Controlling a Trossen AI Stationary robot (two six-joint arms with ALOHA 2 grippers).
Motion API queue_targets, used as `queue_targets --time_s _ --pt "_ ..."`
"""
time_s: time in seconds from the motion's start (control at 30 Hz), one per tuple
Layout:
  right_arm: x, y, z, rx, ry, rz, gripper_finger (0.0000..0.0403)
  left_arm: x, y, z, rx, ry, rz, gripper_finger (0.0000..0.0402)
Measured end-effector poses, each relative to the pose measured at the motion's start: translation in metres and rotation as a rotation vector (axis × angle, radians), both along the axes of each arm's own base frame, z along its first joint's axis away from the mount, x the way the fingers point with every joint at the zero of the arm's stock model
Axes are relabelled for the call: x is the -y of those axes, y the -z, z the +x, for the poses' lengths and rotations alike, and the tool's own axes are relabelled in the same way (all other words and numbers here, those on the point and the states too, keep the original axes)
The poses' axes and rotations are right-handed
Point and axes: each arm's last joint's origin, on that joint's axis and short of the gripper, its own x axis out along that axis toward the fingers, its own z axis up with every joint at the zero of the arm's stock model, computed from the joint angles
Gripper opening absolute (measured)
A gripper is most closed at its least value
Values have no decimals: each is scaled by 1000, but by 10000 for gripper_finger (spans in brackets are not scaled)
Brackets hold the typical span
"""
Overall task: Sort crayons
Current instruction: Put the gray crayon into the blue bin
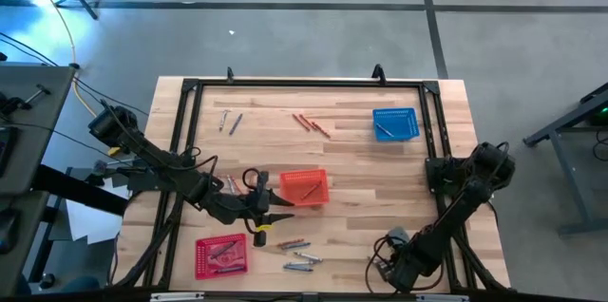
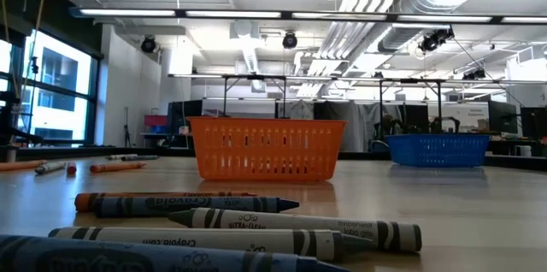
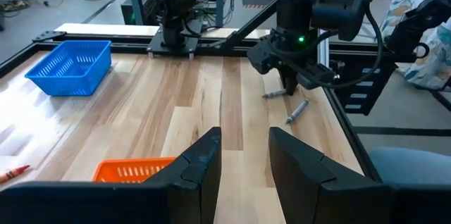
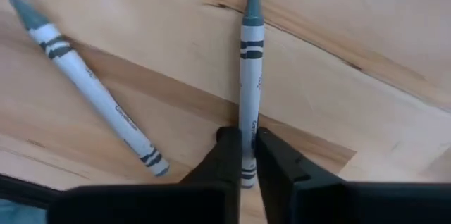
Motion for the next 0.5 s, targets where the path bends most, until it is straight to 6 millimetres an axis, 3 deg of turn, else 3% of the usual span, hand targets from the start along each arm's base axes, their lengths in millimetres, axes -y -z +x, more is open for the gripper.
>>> queue_targets --time_s 0.27,0.5 --pt "14 -16 1 29 -103 -24 6 -1 0 0 6 -31 2 106" --pt "35 -65 -3 300 -111 -127 3 0 -3 1 29 -27 1 106"
